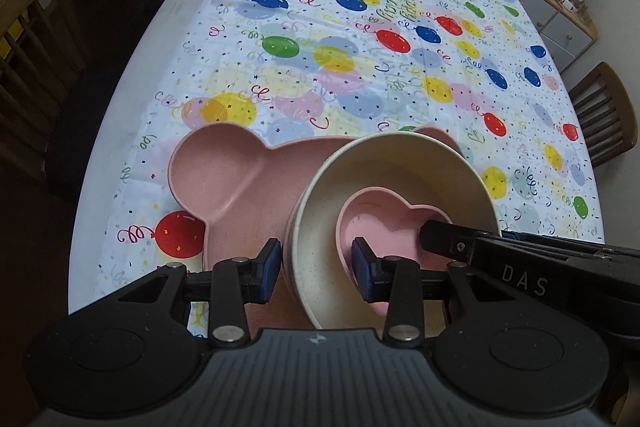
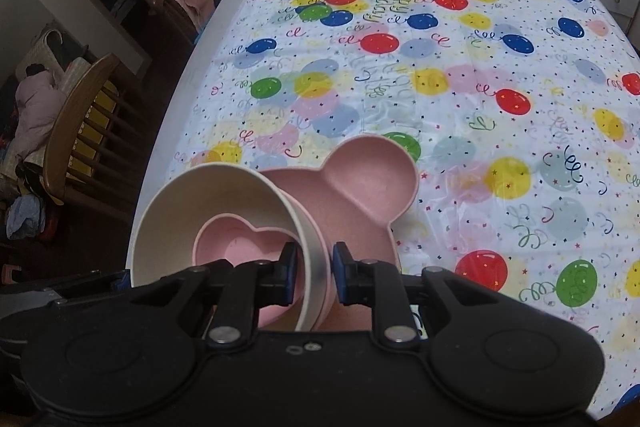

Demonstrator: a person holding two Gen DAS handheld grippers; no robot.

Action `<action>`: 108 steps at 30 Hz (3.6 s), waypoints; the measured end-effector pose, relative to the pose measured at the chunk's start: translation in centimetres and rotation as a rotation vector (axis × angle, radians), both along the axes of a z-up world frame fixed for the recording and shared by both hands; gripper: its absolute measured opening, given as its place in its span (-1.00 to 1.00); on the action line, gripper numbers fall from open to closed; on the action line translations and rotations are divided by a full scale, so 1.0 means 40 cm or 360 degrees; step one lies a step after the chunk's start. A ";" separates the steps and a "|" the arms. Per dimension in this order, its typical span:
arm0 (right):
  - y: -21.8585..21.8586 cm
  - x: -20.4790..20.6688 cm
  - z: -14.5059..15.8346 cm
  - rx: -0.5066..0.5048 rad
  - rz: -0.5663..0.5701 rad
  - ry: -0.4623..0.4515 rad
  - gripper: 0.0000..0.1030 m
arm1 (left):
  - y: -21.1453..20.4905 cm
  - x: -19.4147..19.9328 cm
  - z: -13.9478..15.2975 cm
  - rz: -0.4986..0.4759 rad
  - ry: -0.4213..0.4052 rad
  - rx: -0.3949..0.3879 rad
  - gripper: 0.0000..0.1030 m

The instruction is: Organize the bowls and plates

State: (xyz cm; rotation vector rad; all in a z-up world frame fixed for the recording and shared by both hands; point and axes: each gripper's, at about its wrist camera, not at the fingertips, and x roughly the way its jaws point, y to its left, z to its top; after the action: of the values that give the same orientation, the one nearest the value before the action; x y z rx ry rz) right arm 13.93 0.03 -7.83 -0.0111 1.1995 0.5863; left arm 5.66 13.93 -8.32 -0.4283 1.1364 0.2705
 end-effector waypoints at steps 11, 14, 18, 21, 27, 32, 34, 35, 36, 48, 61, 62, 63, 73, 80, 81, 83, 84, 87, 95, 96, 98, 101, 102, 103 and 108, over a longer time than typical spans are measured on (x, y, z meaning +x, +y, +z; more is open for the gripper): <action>0.004 0.002 -0.041 -0.0028 0.0018 0.0039 -0.63 | -0.002 0.003 -0.034 -0.0001 0.0015 0.0008 -0.28; 0.003 0.001 -0.046 -0.0032 0.0020 0.0038 -0.63 | -0.001 0.005 -0.041 -0.0008 0.0017 0.0007 -0.28; 0.003 0.001 -0.052 -0.0039 0.0013 0.0041 -0.63 | -0.002 0.005 -0.041 -0.0014 0.0016 0.0014 -0.28; 0.002 0.000 -0.054 -0.0040 0.0009 0.0040 -0.63 | -0.003 0.004 -0.040 -0.0015 0.0016 0.0014 -0.28; -0.002 -0.003 -0.055 -0.0032 0.0000 0.0040 -0.62 | -0.006 -0.001 -0.035 -0.0030 0.0002 0.0019 -0.28; -0.009 -0.007 -0.045 -0.0021 0.0000 0.0008 -0.51 | -0.009 -0.010 -0.027 -0.0034 -0.0014 0.0039 -0.28; -0.012 -0.009 -0.041 -0.0018 -0.0001 0.0002 -0.48 | -0.011 -0.015 -0.025 -0.0034 -0.0019 0.0045 -0.28; -0.014 -0.010 -0.039 -0.0012 0.0002 0.0002 -0.47 | -0.011 -0.017 -0.023 -0.0034 -0.0019 0.0049 -0.28; -0.016 -0.013 -0.036 -0.0010 0.0004 -0.0003 -0.46 | -0.013 -0.022 -0.021 -0.0035 -0.0021 0.0052 -0.28; -0.054 -0.064 0.023 0.0044 0.0074 -0.0120 -0.23 | -0.037 -0.087 0.033 -0.0052 -0.0122 0.0120 0.12; -0.126 -0.147 0.124 0.0201 0.0223 -0.0373 0.38 | -0.076 -0.185 0.105 -0.0074 -0.0274 0.0232 0.31; -0.133 -0.154 0.132 0.0219 0.0228 -0.0394 0.46 | -0.077 -0.195 0.111 -0.0070 -0.0288 0.0231 0.31; -0.139 -0.160 0.139 0.0233 0.0235 -0.0413 0.52 | -0.080 -0.202 0.117 -0.0070 -0.0306 0.0236 0.31; -0.204 -0.224 0.192 0.0349 0.0277 -0.0640 0.84 | -0.115 -0.261 0.169 -0.0086 -0.0494 0.0261 0.66; -0.236 -0.244 0.195 0.0374 0.0237 -0.0694 0.99 | -0.133 -0.289 0.180 -0.0088 -0.0556 0.0245 0.94; -0.240 -0.246 0.196 0.0381 0.0232 -0.0703 0.99 | -0.135 -0.293 0.181 -0.0088 -0.0564 0.0249 0.94; -0.250 -0.254 0.198 0.0395 0.0227 -0.0732 0.99 | -0.138 -0.301 0.184 -0.0083 -0.0577 0.0258 0.95; -0.255 -0.258 0.199 0.0403 0.0220 -0.0745 0.99 | -0.138 -0.305 0.186 -0.0085 -0.0586 0.0260 0.95; -0.270 -0.270 0.201 0.0434 0.0197 -0.0755 0.99 | -0.145 -0.318 0.190 -0.0076 -0.0605 0.0271 0.95; -0.297 -0.305 0.199 0.0463 0.0154 -0.0788 0.99 | -0.157 -0.349 0.197 -0.0031 -0.0607 0.0294 0.95; -0.300 -0.306 0.200 0.0466 0.0146 -0.0789 0.99 | -0.159 -0.353 0.198 -0.0025 -0.0607 0.0299 0.95; -0.303 -0.308 0.200 0.0472 0.0140 -0.0778 0.99 | -0.162 -0.355 0.200 -0.0019 -0.0605 0.0322 0.95; -0.302 -0.311 0.200 0.0478 0.0136 -0.0770 0.99 | -0.164 -0.357 0.202 -0.0022 -0.0609 0.0330 0.95; -0.301 -0.313 0.199 0.0481 0.0139 -0.0769 0.99 | -0.164 -0.358 0.203 -0.0023 -0.0612 0.0331 0.95; -0.300 -0.315 0.198 0.0478 0.0140 -0.0772 0.99 | -0.164 -0.358 0.203 -0.0023 -0.0612 0.0336 0.95; -0.296 -0.321 0.196 0.0460 0.0126 -0.0779 0.99 | -0.168 -0.361 0.205 -0.0018 -0.0605 0.0357 0.95</action>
State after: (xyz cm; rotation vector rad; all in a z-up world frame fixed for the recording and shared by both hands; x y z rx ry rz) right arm 1.10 -11.80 0.03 0.0407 0.6358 0.7707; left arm -8.76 7.22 -0.12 -0.2598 0.7269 0.2887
